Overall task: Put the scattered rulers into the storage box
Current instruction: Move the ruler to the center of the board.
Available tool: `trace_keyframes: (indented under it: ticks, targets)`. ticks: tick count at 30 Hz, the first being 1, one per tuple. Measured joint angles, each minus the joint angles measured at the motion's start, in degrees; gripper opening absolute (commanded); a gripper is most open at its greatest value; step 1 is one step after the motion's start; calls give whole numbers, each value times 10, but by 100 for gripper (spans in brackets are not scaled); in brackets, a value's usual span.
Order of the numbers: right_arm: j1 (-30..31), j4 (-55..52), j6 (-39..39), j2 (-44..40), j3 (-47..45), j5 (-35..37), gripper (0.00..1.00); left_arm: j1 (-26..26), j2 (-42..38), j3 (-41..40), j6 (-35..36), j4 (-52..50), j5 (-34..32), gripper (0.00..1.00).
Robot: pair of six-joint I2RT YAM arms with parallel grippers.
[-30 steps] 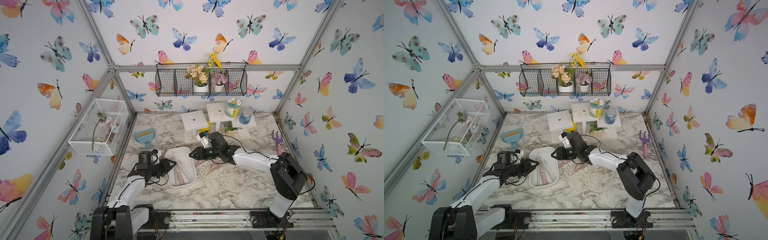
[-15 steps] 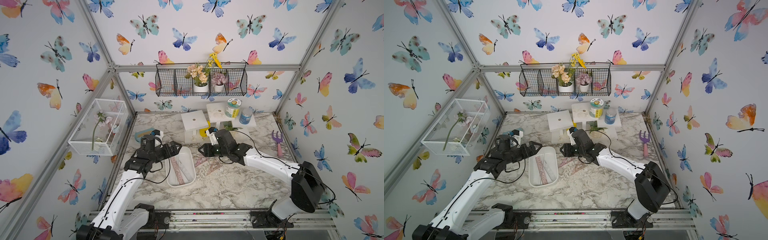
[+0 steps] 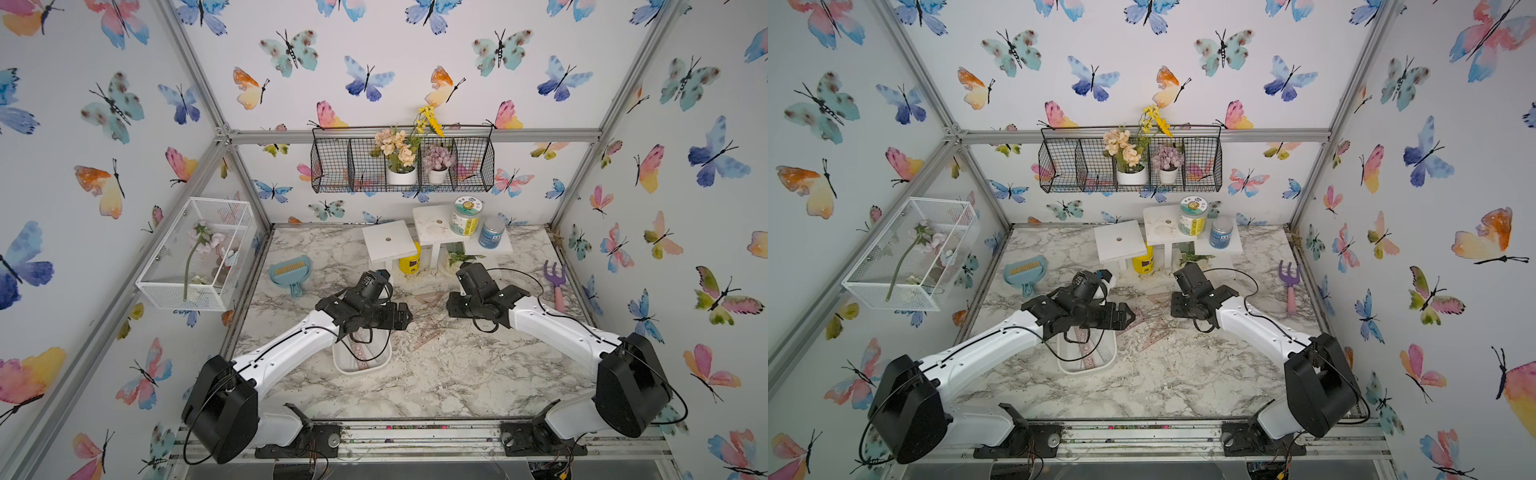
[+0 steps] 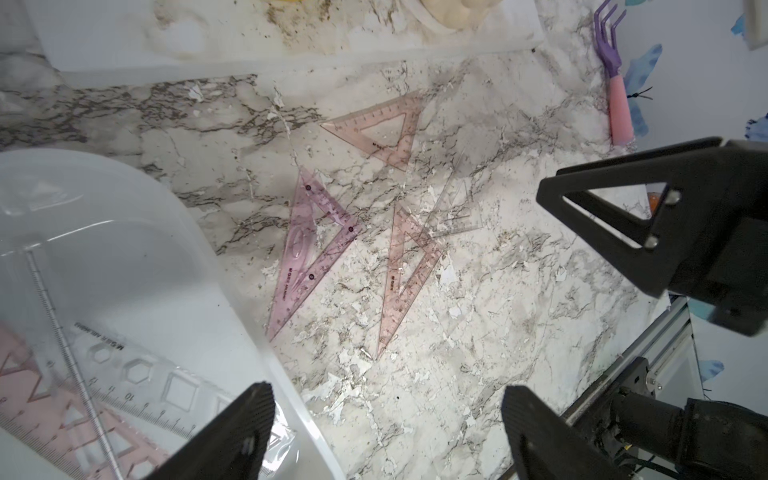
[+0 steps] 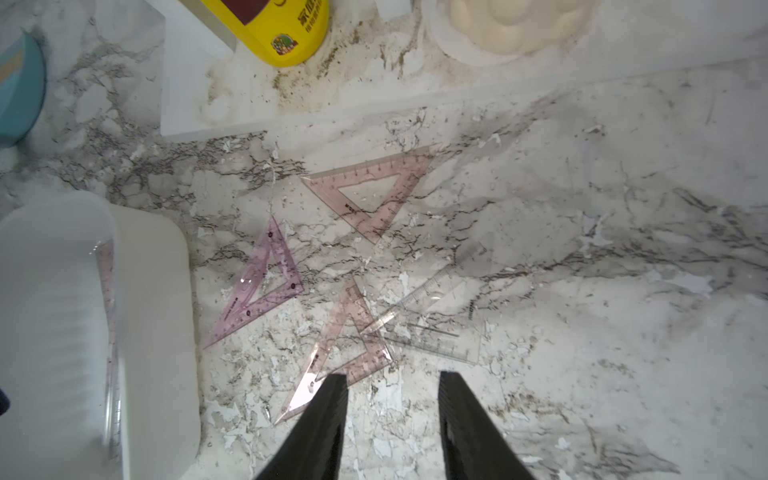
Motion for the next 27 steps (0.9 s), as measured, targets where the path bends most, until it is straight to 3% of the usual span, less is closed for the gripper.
trace_keyframes:
  ticks: [5,9,15,19,27]
  targets:
    - [-13,-8,-4,15,-6,7,29,-25,29,-1,-5,30,1,73]
    - [-16,-9,-8,53,-6,15,24,-33,32,-12,-15,56,5,71]
    - [-16,-14,-12,122,0,33,26,-40,32,-28,-26,83,13,71]
    - [-16,-21,-14,163,16,41,35,-42,32,-38,-30,91,20,71]
    - [-16,-25,-17,182,53,57,35,-42,30,-54,-32,101,23,72]
